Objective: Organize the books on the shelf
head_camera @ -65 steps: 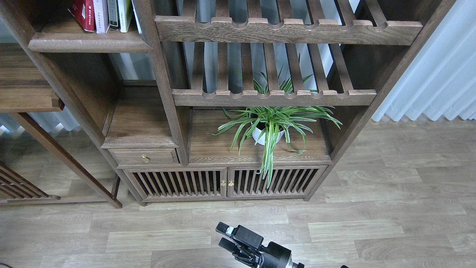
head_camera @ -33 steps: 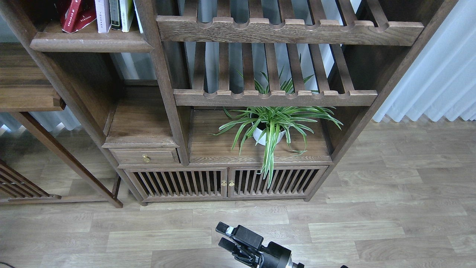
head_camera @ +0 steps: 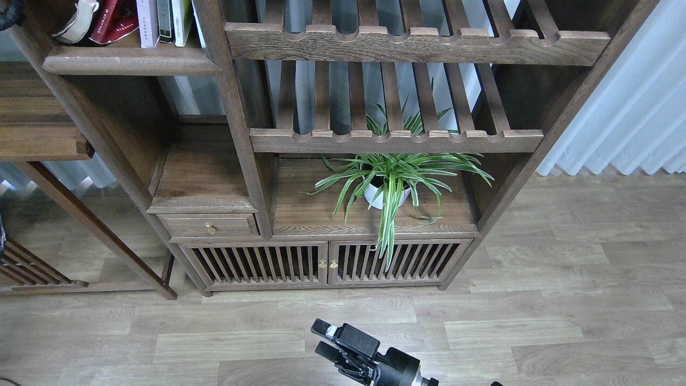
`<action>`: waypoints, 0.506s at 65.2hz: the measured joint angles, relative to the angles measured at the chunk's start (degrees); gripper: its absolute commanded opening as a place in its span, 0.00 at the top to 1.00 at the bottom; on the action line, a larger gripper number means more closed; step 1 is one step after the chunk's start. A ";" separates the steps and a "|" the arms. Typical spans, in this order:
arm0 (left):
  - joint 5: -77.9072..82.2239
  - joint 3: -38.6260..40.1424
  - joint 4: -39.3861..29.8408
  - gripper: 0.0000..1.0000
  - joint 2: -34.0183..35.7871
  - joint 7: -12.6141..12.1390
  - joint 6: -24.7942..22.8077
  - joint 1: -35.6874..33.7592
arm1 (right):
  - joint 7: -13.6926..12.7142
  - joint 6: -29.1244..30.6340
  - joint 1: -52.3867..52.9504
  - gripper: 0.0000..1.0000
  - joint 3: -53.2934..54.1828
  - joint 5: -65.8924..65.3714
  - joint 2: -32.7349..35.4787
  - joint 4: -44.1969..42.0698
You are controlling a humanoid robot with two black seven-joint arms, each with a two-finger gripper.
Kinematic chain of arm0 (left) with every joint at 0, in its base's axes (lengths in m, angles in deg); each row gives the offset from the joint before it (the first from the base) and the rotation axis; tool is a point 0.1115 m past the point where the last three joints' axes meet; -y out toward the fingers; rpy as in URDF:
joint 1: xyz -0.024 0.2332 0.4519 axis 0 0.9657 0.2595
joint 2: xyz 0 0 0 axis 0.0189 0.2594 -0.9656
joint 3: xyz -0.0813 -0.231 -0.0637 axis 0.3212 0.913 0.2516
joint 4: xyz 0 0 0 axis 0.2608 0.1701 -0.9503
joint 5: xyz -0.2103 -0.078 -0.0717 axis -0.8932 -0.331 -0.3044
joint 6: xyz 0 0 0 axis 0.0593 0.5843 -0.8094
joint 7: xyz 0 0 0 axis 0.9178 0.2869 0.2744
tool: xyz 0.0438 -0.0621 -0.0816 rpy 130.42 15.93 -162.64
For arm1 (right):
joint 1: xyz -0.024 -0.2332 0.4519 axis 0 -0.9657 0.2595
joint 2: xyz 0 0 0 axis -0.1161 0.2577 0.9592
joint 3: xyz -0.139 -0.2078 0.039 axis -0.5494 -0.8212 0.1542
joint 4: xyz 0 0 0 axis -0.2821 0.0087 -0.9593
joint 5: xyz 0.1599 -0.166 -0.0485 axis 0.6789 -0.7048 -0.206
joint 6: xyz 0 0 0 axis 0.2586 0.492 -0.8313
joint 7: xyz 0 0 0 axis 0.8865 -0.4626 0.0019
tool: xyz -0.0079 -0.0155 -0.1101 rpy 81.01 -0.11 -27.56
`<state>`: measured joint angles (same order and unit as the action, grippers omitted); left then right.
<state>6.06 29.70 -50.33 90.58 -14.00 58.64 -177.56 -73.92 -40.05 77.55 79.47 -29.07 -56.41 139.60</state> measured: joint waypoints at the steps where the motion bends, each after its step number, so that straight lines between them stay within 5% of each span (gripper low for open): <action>1: 0.00 0.15 -0.49 0.01 0.45 0.01 0.00 0.32 | 0.13 0.00 0.06 0.02 0.07 0.00 0.00 -0.02; 11: -0.04 1.89 -10.91 0.01 6.91 0.03 0.00 4.04 | 3.43 0.00 0.89 0.02 1.05 0.02 -0.01 -0.03; 22: -0.34 6.86 -30.71 0.01 16.07 0.08 0.00 10.97 | 11.84 0.00 3.13 0.03 2.66 0.10 0.00 0.41; 33: -0.43 13.19 -47.22 0.01 21.80 0.10 0.00 21.17 | 13.77 0.00 4.51 0.02 3.55 0.12 0.00 1.19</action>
<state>5.63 42.88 -97.56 112.39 -13.90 58.64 -156.39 -60.15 -40.05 82.06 83.02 -28.95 -56.41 140.78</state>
